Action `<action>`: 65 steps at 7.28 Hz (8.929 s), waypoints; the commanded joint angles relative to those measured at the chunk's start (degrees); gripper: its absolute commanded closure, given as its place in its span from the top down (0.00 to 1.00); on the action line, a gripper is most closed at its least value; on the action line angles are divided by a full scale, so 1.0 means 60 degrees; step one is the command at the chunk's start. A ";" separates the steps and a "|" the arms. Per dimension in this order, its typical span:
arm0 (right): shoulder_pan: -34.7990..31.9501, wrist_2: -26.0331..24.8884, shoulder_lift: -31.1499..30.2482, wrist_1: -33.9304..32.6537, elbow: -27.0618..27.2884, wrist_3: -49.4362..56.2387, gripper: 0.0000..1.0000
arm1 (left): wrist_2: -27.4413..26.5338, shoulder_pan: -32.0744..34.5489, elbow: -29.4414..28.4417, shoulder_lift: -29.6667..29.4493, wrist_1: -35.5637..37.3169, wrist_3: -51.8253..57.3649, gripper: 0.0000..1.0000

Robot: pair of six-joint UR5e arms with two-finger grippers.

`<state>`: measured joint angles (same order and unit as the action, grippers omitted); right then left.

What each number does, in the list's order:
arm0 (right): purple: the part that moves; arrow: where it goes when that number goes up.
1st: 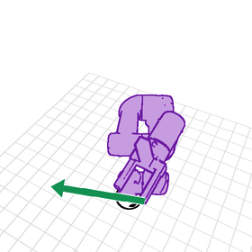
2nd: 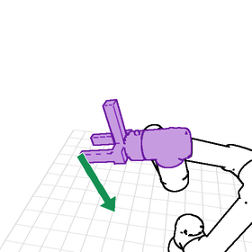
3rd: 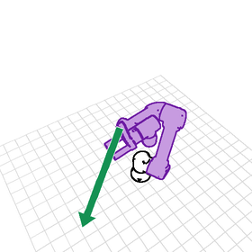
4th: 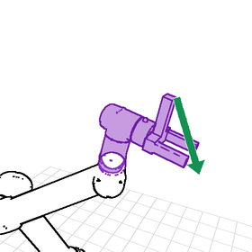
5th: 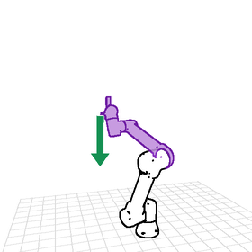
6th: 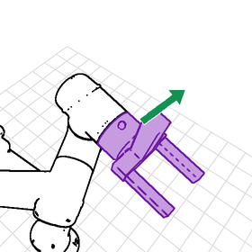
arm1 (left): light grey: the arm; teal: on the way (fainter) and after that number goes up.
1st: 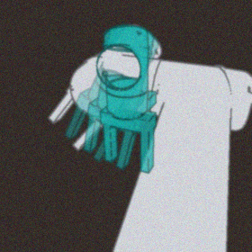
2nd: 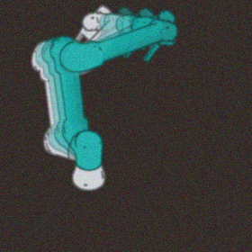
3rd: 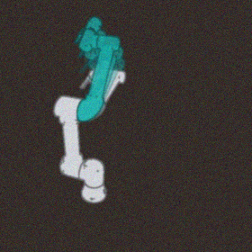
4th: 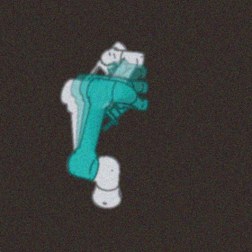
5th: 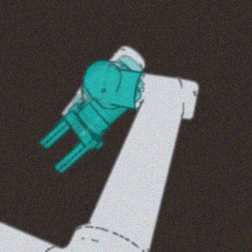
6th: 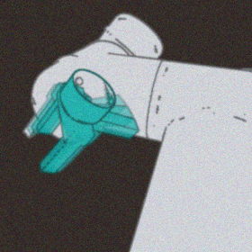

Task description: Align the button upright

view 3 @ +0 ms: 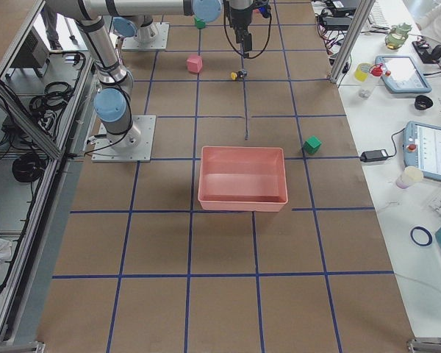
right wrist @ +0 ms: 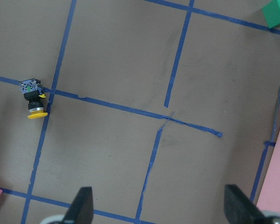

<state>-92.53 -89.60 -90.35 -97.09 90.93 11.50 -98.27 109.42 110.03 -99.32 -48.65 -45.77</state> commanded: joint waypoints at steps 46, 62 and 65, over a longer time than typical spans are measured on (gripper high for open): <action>0.1199 0.0211 0.0204 0.0068 -0.0068 0.0661 1.00 | 0.9436 -0.2474 -0.1123 -0.3327 0.0535 -0.5039 1.00; -0.0237 0.0153 0.0189 0.0054 -0.0302 -0.0672 1.00 | 0.1391 -0.3146 -0.3645 0.1627 -0.6878 0.6821 1.00; -0.0208 0.0153 0.0190 0.0184 -0.0273 -0.0672 1.00 | 0.1511 -0.3163 -0.3530 0.1509 -0.6148 0.6910 1.00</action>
<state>-93.88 -88.69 -89.18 -96.50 89.21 7.43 -89.47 90.63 88.51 -89.84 -87.81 -4.78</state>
